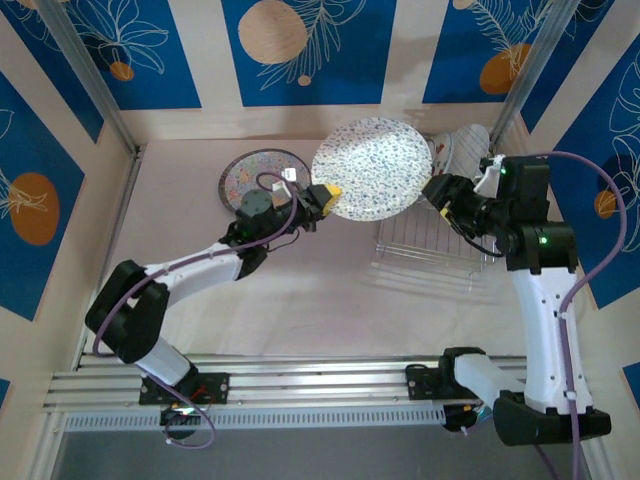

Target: Unload the plates from the dish rack

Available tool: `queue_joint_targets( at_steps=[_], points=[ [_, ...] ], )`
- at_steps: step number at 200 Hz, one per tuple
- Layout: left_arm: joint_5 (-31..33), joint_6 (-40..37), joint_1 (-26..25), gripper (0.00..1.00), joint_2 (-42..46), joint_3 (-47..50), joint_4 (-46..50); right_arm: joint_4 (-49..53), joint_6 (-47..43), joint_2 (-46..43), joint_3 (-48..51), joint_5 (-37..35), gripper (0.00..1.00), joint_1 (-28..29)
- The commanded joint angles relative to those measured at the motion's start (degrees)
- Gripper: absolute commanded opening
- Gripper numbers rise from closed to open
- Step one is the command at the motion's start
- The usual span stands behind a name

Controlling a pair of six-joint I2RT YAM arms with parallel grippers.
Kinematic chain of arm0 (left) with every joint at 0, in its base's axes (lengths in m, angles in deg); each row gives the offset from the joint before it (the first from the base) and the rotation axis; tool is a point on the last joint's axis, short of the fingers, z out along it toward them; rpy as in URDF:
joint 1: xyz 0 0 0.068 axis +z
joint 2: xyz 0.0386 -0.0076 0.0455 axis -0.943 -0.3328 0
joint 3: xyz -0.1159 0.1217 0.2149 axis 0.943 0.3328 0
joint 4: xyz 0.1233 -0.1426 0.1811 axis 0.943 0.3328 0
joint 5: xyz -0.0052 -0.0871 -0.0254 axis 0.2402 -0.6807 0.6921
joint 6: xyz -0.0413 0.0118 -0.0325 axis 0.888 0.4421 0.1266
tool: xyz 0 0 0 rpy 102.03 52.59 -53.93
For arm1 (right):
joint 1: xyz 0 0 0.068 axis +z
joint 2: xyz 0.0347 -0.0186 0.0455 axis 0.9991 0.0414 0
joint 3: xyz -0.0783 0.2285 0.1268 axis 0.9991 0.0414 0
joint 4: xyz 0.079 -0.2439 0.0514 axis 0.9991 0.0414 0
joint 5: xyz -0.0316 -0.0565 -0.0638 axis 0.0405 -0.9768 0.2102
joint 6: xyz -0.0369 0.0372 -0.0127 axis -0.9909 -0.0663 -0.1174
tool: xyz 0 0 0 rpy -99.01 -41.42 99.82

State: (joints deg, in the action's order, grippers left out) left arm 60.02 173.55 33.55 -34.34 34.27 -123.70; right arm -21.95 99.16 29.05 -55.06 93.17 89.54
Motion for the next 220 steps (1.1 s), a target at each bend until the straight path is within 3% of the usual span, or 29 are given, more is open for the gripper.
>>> queue_joint_targets(
  at_steps=[1, 68, 132, 220],
  points=[
    [-0.5, -0.6, 3.1, 0.00, 4.5, 0.8, -4.7, -2.9, -3.7, -3.0, -1.4, -5.4, 0.60, 2.6],
    [-2.4, -2.6, 10.9, 0.00, 9.0, 5.4, -0.2, -20.6, -15.8, -8.9, 7.1, -12.0, 0.60, 14.4],
    [-3.7, -5.4, 17.8, 0.00, 11.2, 9.7, 4.6, -27.5, -29.6, -7.6, 9.0, -16.2, 0.62, 25.0],
    [-4.5, -10.9, 25.1, 0.00, 10.3, 12.8, 8.5, -31.6, -33.4, -5.1, 11.4, -11.8, 0.63, 26.5]
  ],
)
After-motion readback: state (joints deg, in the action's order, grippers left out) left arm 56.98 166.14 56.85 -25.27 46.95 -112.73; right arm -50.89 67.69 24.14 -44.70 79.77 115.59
